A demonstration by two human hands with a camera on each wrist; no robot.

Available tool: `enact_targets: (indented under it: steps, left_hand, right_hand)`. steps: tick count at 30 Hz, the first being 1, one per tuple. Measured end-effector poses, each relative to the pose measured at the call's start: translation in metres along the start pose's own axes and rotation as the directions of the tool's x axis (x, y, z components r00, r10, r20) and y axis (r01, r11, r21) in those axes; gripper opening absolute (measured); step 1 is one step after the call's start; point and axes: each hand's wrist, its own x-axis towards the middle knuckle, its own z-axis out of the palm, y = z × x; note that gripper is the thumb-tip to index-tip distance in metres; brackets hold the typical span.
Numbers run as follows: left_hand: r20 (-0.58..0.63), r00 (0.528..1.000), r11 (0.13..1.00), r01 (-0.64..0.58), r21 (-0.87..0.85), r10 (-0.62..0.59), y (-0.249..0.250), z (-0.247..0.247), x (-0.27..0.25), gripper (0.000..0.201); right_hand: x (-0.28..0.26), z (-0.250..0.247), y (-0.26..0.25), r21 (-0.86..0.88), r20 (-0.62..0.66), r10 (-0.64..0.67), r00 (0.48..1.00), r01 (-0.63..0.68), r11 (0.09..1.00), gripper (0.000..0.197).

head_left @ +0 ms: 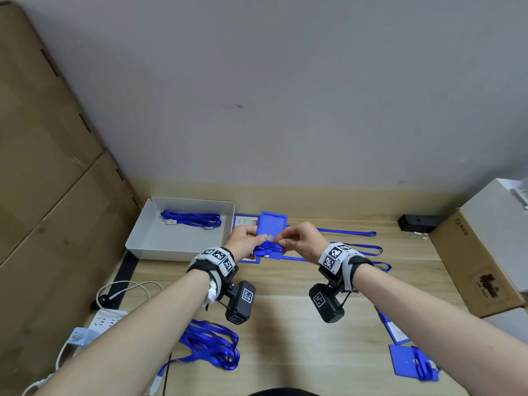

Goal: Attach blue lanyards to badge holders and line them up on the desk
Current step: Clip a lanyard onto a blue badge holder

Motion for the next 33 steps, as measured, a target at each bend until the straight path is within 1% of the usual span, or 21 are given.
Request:
enact_targets:
  steps: [2, 4, 5, 6, 7, 9, 11, 12, 14, 16, 18, 20, 23, 25, 27, 30, 31, 33]
  left_hand:
    - [0.015, 1.0, 1.0, 0.009, 0.024, -0.009, -0.001, 0.001, 0.002, 0.014]
    - [0.034, 0.999, 0.999, 0.025, 0.042, -0.026, -0.002, 0.0, 0.002, 0.009]
    - [0.048, 0.998, 0.998, 0.034, 0.044, -0.036, -0.001, -0.002, 0.002, 0.01]
    - [0.063, 0.997, 0.998, 0.046, 0.038, -0.048, -0.001, -0.004, 0.002, 0.013]
    - [0.074, 0.995, 0.998, 0.059, 0.031, -0.061, 0.001, -0.007, 0.001, 0.014]
    - [0.09, 0.993, 0.997, 0.075, 0.028, -0.077, 0.005, -0.013, -0.001, 0.015]
    - [0.087, 0.993, 0.997, 0.075, 0.031, -0.078, 0.006, -0.019, 0.0, 0.017]
    - [0.078, 0.994, 0.997, 0.074, 0.031, -0.077, 0.004, -0.021, 0.001, 0.018]
    - [0.064, 0.995, 0.996, 0.077, 0.034, -0.079, 0.001, -0.022, 0.004, 0.018]
    - [0.059, 0.995, 0.996, 0.075, 0.054, -0.078, -0.002, -0.022, 0.005, 0.015]
    - [0.048, 0.996, 0.996, 0.075, 0.05, -0.077, -0.003, -0.021, 0.006, 0.013]
    - [0.034, 0.997, 0.997, 0.072, 0.025, -0.073, -0.003, -0.019, 0.006, 0.02]
    - [0.033, 0.998, 0.998, 0.052, -0.019, -0.051, -0.004, -0.019, 0.004, 0.024]
    - [0.063, 0.997, 0.997, 0.039, -0.068, -0.035, -0.004, -0.021, 0.002, 0.024]
    - [0.086, 0.996, 0.992, 0.04, -0.12, -0.03, -0.005, -0.022, 0.002, 0.026]
    - [0.055, 0.998, 0.986, 0.051, -0.159, -0.043, -0.005, -0.022, 0.001, 0.023]
    - [0.046, 0.998, 0.982, 0.056, -0.179, -0.049, -0.004, -0.023, 0.0, 0.023]
    - [0.031, 0.998, 0.974, 0.054, -0.22, -0.048, -0.005, -0.023, 0.0, 0.023]
  right_hand:
    - [0.001, -0.001, -0.004, -0.123, -0.008, -0.026, 1.0, 0.024, 0.992, 0.015]
    - [0.002, -0.002, -0.009, -0.282, -0.012, -0.037, 0.999, 0.032, 0.959, 0.019]
    - [0.003, -0.002, -0.011, -0.318, -0.027, -0.035, 0.999, 0.025, 0.948, 0.02]
    - [0.005, -0.003, -0.011, -0.312, -0.053, -0.033, 0.998, 0.015, 0.95, 0.02]
    - [0.006, -0.004, -0.009, -0.27, -0.091, -0.024, 0.996, -0.001, 0.963, 0.02]
    - [0.008, -0.008, -0.005, -0.137, -0.197, 0.002, 0.98, -0.029, 0.99, 0.024]
    - [0.011, -0.012, 0.0, 0.038, -0.285, 0.08, 0.955, -0.072, 0.997, 0.025]
    - [0.011, -0.014, 0.001, 0.127, -0.299, 0.125, 0.946, -0.09, 0.988, 0.024]
    - [0.011, -0.017, 0.001, 0.225, -0.261, 0.165, 0.951, -0.106, 0.969, 0.018]
    - [0.007, -0.017, -0.004, 0.218, -0.145, 0.141, 0.979, -0.108, 0.97, 0.007]
    - [0.005, -0.012, -0.006, 0.155, -0.052, 0.108, 0.993, -0.098, 0.983, 0.015]
    - [0.005, -0.008, -0.005, 0.075, -0.042, 0.078, 0.996, -0.075, 0.994, 0.022]
    - [0.006, -0.008, 0.002, -0.02, -0.022, 0.1, 0.995, -0.101, 0.995, 0.019]
    - [0.005, -0.008, 0.005, -0.031, 0.015, 0.117, 0.993, -0.116, 0.993, 0.02]
    - [0.005, -0.008, 0.007, -0.001, -0.005, 0.127, 0.992, -0.127, 0.992, 0.019]
    - [0.008, -0.013, 0.011, 0.07, -0.141, 0.168, 0.976, -0.16, 0.985, 0.021]
    - [0.009, -0.015, 0.012, 0.087, -0.163, 0.189, 0.968, -0.177, 0.98, 0.023]
    - [0.01, -0.017, 0.016, 0.07, -0.159, 0.234, 0.959, -0.225, 0.972, 0.024]
